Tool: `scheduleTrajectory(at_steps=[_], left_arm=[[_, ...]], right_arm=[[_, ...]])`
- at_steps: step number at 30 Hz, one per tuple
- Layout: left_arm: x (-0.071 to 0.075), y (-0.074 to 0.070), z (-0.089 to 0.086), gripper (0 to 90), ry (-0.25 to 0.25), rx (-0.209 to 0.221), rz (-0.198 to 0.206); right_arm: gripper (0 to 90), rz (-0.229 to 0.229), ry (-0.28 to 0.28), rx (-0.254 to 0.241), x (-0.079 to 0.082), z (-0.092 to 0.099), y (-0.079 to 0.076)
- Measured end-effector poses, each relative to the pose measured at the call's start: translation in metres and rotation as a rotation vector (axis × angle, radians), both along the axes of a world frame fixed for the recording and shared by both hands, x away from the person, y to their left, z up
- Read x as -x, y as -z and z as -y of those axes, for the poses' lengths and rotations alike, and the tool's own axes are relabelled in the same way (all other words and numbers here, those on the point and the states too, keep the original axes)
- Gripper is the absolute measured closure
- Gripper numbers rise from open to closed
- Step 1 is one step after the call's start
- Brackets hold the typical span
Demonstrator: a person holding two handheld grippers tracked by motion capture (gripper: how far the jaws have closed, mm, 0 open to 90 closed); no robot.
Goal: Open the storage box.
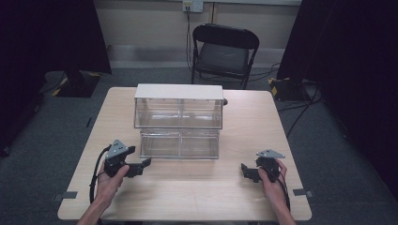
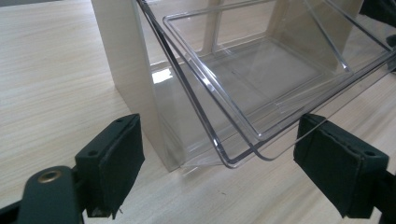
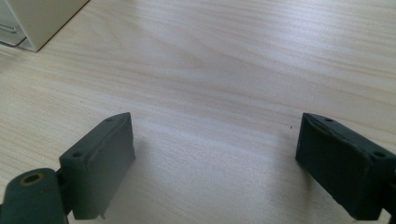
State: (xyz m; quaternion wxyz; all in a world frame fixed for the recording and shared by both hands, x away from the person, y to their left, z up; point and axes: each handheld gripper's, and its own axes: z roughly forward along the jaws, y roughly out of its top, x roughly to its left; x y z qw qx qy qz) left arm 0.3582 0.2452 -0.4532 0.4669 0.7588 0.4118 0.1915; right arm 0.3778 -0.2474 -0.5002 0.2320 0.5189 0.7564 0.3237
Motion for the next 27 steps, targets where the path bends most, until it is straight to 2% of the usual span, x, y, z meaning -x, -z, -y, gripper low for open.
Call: scheduleTrajectory(at_steps=[8,22,23,27], left_arm=[[0.0,-0.004,0.004,15.4,0.014,-0.011,0.009],[0.0,-0.014,0.003,15.4,0.028,0.031,0.015],[-0.001,-0.015,0.003,15.3,0.033,0.016,0.013],[-0.001,-0.019,0.004,15.3,0.032,0.009,0.017]], right_arm=[[10.8,0.001,-0.001,0.0,0.0,0.0,0.0],[10.8,0.001,-0.001,0.0,0.0,0.0,0.0],[10.8,0.001,-0.001,0.0,0.0,0.0,0.0],[10.8,0.0,0.0,0.0,0.0,0.0,0.0]])
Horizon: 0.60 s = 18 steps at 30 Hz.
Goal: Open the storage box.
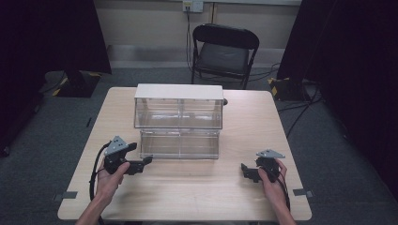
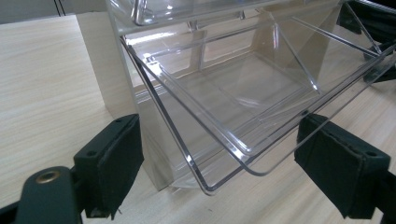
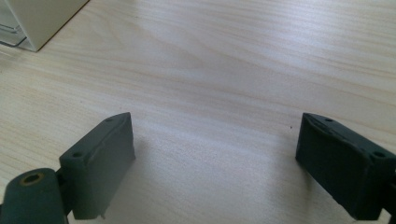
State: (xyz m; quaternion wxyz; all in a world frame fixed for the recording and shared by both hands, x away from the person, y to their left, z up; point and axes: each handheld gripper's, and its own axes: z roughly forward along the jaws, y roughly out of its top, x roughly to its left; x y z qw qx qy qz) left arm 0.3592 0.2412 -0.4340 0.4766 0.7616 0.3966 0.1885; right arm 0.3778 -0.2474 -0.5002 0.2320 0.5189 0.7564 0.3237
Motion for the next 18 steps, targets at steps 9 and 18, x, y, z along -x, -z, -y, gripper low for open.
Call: scheduleTrajectory(at_steps=[9,18], left_arm=[[-0.0019,-0.006,-0.0013,15.5,-0.01,0.01,0.011],[-0.0054,-0.0048,0.0022,15.5,-0.014,0.017,0.003]], right_arm=[[10.8,0.001,0.0,0.001,0.0,0.0,0.0],[10.8,0.001,0.0,0.001,0.0,0.0,0.0]])
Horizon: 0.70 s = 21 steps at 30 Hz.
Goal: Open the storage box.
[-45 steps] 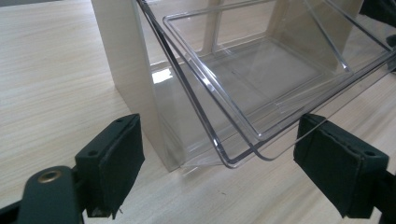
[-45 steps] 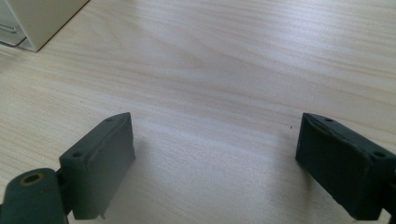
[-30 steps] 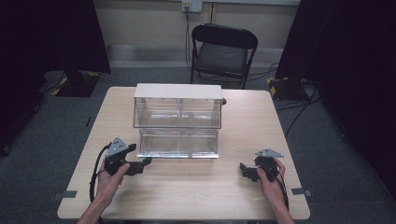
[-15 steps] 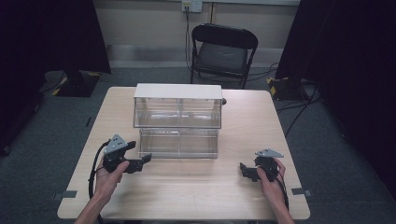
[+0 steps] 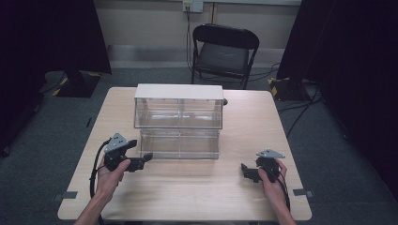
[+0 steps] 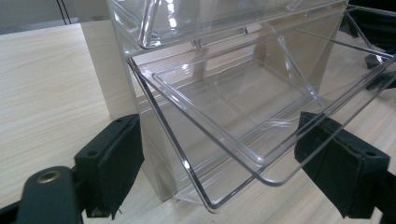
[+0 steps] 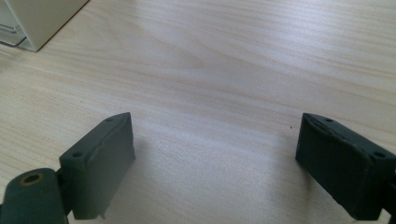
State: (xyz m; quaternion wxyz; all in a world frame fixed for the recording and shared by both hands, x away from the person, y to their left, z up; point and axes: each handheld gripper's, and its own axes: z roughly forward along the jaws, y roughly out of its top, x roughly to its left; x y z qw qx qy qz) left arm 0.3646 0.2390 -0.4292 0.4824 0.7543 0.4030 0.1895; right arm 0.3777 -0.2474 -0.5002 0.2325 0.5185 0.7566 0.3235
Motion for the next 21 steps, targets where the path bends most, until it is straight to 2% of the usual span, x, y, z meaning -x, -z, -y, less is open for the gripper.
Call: scheduleTrajectory(at_steps=[4,9,10,12,16,21], left_arm=[[-0.002,-0.002,0.0,15.3,0.003,-0.017,0.001],[-0.005,-0.005,0.002,15.4,0.001,-0.013,0.014],[-0.006,-0.005,0.002,15.3,-0.001,-0.026,0.014],[-0.008,-0.005,0.003,15.4,-0.01,-0.013,0.007],[-0.009,-0.005,0.003,15.4,-0.01,-0.02,0.013],[-0.012,-0.006,0.002,15.2,-0.017,-0.003,0.01]], right_arm=[[10.8,0.0,0.0,0.0,0.0,0.0,0.0],[10.8,0.0,0.001,-0.001,0.0,0.0,0.0],[10.8,0.0,0.001,-0.001,0.0,0.0,0.0],[10.8,0.0,0.001,-0.001,0.0,0.0,0.0],[10.8,0.0,0.001,-0.001,0.0,0.0,0.0],[10.8,0.0,0.001,-0.001,0.0,0.0,0.0]])
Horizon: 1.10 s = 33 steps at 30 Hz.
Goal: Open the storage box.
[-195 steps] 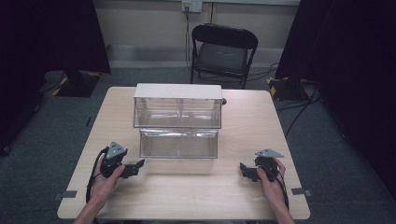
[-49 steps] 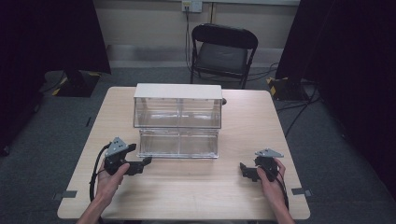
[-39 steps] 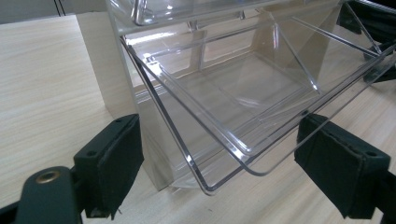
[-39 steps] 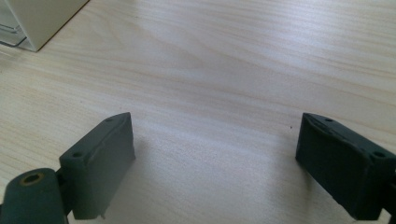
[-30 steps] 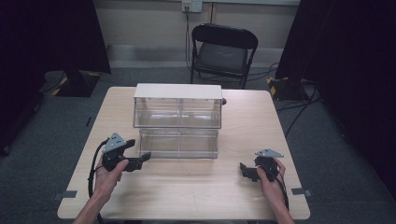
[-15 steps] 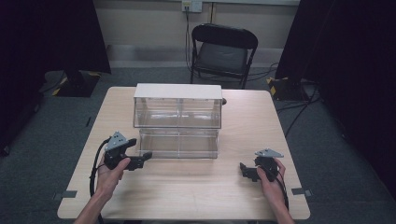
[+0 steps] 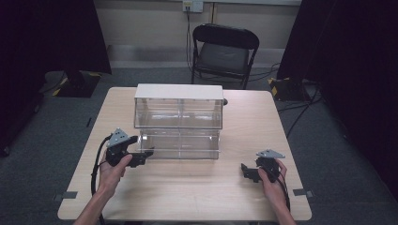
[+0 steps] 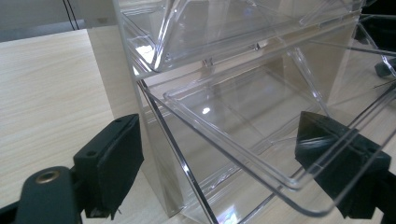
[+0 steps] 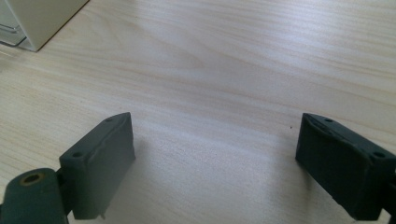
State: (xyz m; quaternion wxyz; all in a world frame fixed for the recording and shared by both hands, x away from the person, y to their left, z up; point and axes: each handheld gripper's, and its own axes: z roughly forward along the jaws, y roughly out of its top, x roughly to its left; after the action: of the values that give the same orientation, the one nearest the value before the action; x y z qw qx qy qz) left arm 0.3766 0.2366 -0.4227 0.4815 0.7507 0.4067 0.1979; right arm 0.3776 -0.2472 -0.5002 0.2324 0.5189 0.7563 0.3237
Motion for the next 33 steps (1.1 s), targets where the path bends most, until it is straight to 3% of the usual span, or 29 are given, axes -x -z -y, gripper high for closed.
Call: scheduleTrajectory(at_steps=[16,19,33], left_arm=[[-0.008,-0.002,0.0,15.8,-0.03,0.001,0.012],[-0.009,-0.004,-0.001,15.8,-0.036,0.017,0.009],[-0.014,-0.007,0.004,15.3,-0.021,0.025,0.014]], right_arm=[[10.8,0.001,-0.001,0.001,0.0,0.0,0.0],[10.8,0.001,0.002,0.001,0.0,0.0,0.0],[10.8,0.001,0.005,0.001,0.0,0.0,0.0]])
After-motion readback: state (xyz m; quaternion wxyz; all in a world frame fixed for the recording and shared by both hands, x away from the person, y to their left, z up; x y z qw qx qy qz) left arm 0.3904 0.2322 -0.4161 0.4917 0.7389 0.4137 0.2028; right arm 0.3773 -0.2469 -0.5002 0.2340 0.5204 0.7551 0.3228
